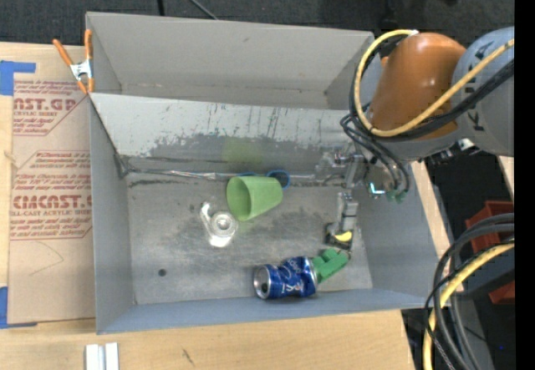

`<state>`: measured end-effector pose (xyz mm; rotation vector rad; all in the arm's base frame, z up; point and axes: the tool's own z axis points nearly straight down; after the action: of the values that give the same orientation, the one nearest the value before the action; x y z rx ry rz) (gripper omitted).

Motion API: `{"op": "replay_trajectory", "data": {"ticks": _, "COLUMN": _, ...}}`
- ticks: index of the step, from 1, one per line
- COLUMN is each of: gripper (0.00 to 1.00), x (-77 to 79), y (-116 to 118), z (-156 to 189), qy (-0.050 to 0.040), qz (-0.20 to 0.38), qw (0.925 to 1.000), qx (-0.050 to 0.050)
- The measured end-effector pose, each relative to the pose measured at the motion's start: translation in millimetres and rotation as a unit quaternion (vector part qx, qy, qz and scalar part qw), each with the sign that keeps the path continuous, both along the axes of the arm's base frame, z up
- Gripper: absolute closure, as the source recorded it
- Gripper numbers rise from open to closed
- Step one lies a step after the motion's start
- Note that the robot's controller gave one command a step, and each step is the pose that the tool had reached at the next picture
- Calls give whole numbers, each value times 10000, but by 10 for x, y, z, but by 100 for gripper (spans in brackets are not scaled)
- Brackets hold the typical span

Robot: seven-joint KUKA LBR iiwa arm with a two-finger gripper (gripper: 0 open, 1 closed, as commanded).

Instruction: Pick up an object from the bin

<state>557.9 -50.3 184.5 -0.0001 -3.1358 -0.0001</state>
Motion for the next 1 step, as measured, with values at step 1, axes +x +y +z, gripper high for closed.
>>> {"op": "replay_trajectory", "data": {"ticks": 1, "gripper": 0, "x": 191, "y": 49, "z": -1180, "qy": -12, "qz": 1407, "qw": 9900, "qx": 10}}
